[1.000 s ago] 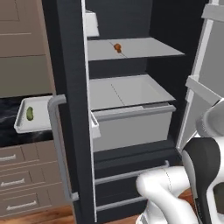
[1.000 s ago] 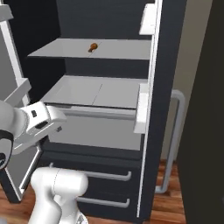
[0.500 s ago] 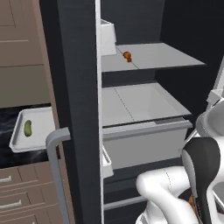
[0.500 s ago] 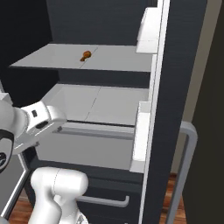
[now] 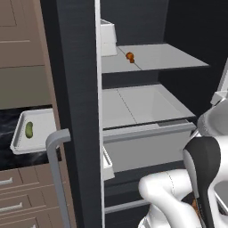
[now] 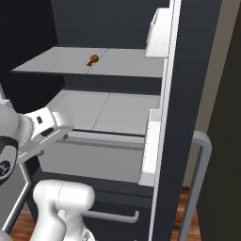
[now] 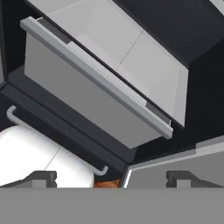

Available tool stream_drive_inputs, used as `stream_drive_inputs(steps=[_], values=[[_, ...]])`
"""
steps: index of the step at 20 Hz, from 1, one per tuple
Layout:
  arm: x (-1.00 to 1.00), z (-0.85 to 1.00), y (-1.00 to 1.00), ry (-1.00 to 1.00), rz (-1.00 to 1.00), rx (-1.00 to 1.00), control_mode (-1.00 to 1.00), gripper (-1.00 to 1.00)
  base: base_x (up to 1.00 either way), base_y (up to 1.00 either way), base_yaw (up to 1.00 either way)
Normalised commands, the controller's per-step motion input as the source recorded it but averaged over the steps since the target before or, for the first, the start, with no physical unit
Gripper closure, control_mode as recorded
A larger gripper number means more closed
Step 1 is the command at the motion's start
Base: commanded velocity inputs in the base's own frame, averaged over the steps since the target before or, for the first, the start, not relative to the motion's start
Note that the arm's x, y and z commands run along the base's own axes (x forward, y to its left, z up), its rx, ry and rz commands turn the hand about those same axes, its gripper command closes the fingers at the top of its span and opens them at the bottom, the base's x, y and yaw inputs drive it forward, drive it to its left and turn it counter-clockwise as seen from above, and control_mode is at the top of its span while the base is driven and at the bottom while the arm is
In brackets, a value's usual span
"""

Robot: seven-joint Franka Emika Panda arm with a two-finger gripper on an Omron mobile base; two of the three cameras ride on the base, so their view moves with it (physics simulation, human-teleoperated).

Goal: Place one cucumber and one chicken drumstick in each tupperware on the nearby counter, to pack two identical lunches.

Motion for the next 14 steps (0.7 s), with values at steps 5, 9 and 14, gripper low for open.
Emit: stream_drive_inputs(steps=[5,9,14], values=[[0.27,0.0,0.0,-0.03,-0.01,0.02,-1.0,-1.0,0.0,0.0,0.0],[0.19,0.19,0.1,-0.03,-0.19,0.07,-1.0,-1.0,0.0,0.0,0.0],[0.16,0.33,0.04,-0.02,-0.34,0.16,-1.0,-1.0,0.0,0.0,0.0]])
